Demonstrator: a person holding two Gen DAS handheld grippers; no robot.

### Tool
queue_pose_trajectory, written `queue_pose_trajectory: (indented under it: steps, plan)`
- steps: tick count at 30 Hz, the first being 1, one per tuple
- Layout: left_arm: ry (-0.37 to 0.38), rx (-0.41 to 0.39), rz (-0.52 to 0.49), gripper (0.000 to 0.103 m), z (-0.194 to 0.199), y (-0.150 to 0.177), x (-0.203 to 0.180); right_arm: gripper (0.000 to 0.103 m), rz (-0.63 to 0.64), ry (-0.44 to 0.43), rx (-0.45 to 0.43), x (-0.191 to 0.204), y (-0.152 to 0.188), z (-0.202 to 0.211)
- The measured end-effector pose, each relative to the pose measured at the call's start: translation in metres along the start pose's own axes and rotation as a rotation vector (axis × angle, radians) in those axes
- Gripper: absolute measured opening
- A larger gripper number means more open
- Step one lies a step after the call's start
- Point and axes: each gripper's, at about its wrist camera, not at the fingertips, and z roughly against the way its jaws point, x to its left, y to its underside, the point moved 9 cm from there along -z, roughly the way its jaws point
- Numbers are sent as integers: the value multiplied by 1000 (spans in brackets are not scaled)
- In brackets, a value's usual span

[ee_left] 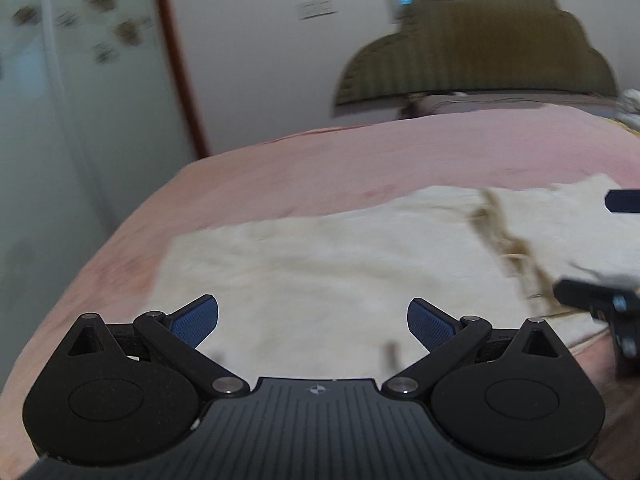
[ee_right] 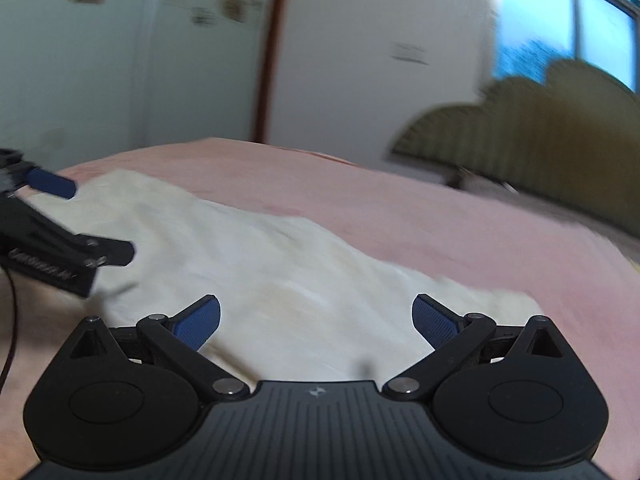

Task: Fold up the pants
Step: 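Grasp the pants edge with the left tool and lift it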

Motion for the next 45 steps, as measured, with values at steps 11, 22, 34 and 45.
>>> queue_pose_trajectory:
  steps: [11,22,34,45]
  plan:
    - [264,288,629,100,-11,38,119,102,497,-89,22,140,7,-29]
    - [534,358,1041,102,-40,44,125,102,608,59,-60,170,-21,-71]
    - [487,264,1182,96,-87,18,131,103,411,-81,-5,150,-47,-70]
    - [381,270,1063,14,-91,31,135,103,199,-65,83,83,-71,-96]
